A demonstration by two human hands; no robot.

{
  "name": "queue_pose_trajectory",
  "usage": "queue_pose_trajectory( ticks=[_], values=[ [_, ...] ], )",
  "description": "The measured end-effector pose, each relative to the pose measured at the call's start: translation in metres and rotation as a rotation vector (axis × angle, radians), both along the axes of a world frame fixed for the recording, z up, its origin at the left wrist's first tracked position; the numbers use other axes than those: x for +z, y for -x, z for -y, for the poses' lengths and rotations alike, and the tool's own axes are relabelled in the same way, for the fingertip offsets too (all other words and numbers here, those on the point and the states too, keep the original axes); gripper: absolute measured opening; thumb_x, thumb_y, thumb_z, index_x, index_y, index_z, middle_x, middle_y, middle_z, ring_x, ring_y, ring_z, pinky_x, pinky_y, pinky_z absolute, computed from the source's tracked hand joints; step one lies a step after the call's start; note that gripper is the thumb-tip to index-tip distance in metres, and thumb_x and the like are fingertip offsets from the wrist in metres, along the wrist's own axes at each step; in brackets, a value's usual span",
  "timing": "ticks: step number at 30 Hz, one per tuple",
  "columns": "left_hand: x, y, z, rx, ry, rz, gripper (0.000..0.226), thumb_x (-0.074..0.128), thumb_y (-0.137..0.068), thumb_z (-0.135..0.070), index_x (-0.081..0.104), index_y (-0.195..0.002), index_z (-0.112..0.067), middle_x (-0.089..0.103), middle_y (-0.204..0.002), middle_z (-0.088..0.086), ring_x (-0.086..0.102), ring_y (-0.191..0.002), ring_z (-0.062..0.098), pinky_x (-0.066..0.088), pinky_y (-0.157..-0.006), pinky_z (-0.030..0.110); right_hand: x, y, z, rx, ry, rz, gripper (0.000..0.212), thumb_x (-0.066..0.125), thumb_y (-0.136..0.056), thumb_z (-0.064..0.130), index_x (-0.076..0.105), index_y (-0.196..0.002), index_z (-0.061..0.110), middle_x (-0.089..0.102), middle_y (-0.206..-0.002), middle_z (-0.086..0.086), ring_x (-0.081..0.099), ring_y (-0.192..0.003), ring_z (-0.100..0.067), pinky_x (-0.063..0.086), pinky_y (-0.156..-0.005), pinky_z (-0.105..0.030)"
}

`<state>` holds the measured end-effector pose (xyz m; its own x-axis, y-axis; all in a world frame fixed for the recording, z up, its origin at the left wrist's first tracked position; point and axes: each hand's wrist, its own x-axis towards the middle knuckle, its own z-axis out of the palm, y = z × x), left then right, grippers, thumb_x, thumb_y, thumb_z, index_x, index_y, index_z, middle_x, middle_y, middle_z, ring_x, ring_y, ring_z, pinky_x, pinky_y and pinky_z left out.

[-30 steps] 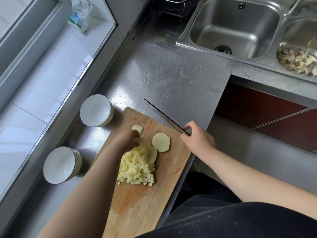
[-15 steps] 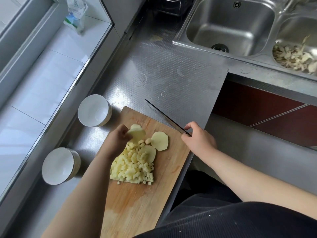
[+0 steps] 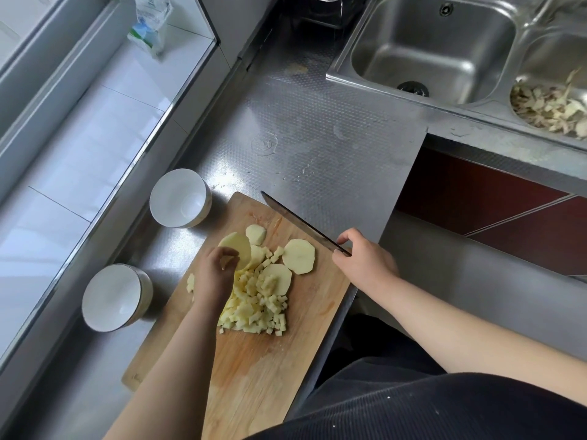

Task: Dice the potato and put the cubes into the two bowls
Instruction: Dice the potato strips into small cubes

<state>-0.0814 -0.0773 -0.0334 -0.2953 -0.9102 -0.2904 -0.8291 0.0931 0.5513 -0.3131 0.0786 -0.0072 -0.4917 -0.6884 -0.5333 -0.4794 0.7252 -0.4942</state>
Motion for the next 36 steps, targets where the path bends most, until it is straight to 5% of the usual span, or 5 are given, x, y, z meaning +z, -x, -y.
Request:
queue_pose_trajectory(
  ticks=[8,13,19,27,36],
  values=[
    [-0.004,-0.010,-0.006,-0.120,0.129,0.158,0.051,0.081,-0.076,-0.030,0.047,-0.110,-0.013,0.039,-0.115,0.000,0.046,-0.095,0.017,0.044,-0.070,0.032,0.000,-0.002,-0.004,0.013,-0.013,-0.011,0.021,0.045,-0.095,0.042,0.044,-0.113,0.031,0.058,-0.072,0.007,0.055,-0.064,-0.013,0.042,-0.054,-0.028],
    [0.007,0.004,-0.005,-0.116,0.258,0.046,0.024,0.070,-0.087,-0.025,0.050,-0.092,-0.013,0.048,-0.101,0.002,0.051,-0.084,0.022,0.041,-0.062,0.033,0.000,-0.001,-0.007,-0.012,-0.006,-0.004,0.021,0.046,-0.094,0.042,0.045,-0.113,0.032,0.059,-0.072,0.005,0.056,-0.064,-0.015,0.043,-0.055,-0.028],
    [0.011,0.059,-0.032,-0.116,-0.082,-0.113,0.035,0.058,-0.095,-0.016,0.047,-0.126,-0.029,0.052,-0.124,-0.006,0.055,-0.091,0.009,0.043,-0.070,0.025,-0.003,0.004,-0.012,-0.095,0.000,0.012,0.021,0.047,-0.092,0.042,0.047,-0.111,0.034,0.058,-0.070,0.007,0.054,-0.062,-0.012,0.035,-0.050,-0.026],
    [-0.019,0.085,-0.042,-0.456,-0.046,0.286,0.045,0.048,-0.099,-0.030,0.036,-0.142,-0.026,0.045,-0.137,0.003,0.053,-0.114,0.022,0.051,-0.086,0.035,-0.008,0.012,-0.018,-0.100,-0.002,-0.010,0.019,0.046,-0.093,0.043,0.046,-0.110,0.034,0.058,-0.071,0.008,0.054,-0.063,-0.011,0.040,-0.053,-0.027],
    [-0.024,0.097,-0.023,-0.760,0.036,0.523,0.087,0.075,-0.076,-0.049,0.030,-0.146,-0.022,0.031,-0.143,0.006,0.035,-0.129,0.025,0.042,-0.101,0.036,-0.011,0.015,-0.016,-0.081,-0.013,-0.001,0.018,0.046,-0.093,0.042,0.048,-0.109,0.034,0.056,-0.067,0.007,0.053,-0.063,-0.012,0.034,-0.050,-0.027]
  ],
)
